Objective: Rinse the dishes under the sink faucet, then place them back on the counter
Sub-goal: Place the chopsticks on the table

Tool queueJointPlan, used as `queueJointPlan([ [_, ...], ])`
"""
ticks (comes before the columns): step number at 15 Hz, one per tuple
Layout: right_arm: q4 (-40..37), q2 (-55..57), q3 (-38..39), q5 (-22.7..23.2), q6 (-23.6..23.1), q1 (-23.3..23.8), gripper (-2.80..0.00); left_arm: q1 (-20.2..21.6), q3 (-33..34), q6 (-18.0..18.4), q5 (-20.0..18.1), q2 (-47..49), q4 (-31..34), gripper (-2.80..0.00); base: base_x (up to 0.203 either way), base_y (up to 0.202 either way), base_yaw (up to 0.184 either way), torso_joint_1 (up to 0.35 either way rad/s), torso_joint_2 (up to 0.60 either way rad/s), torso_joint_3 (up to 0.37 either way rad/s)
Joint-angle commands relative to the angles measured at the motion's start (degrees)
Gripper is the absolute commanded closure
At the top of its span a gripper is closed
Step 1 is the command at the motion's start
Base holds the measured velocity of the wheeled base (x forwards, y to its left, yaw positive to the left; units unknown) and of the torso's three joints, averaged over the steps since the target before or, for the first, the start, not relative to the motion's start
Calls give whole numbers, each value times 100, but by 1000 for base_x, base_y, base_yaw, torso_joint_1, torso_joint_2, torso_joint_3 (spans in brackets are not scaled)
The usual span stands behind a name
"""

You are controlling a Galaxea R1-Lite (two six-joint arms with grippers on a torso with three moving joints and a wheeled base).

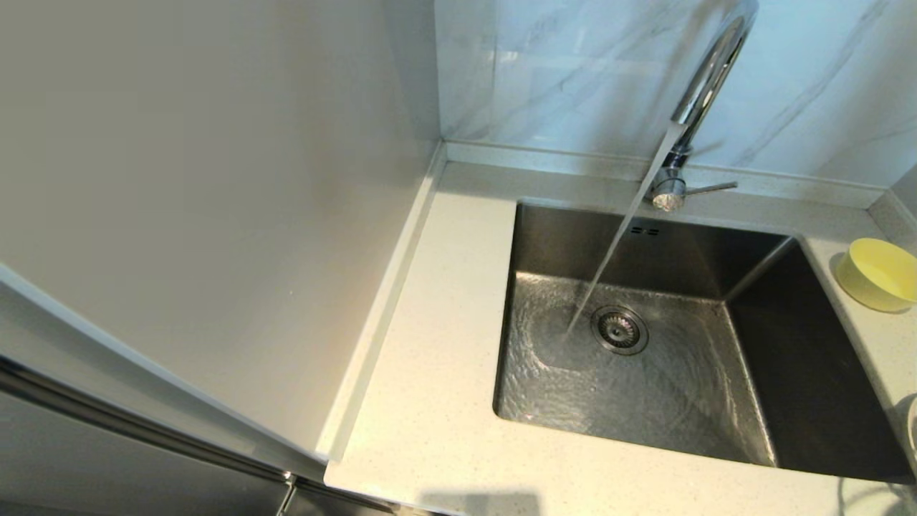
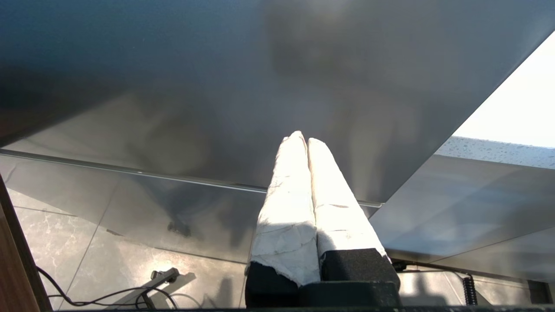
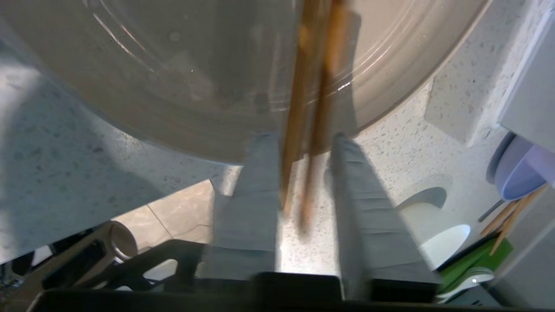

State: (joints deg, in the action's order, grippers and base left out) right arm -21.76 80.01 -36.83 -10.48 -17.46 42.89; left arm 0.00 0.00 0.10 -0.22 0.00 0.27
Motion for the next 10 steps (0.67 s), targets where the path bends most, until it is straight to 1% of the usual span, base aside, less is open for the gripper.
queueJointPlan([
  [1,27,23,0,-6,-3,0,-280,0,0,-1,-3,0,0,0,0,0,0,0,0,0],
  [10,64,-109,-81,61,-3,4,-280,0,0,-1,-4,0,0,0,0,0,0,0,0,0],
])
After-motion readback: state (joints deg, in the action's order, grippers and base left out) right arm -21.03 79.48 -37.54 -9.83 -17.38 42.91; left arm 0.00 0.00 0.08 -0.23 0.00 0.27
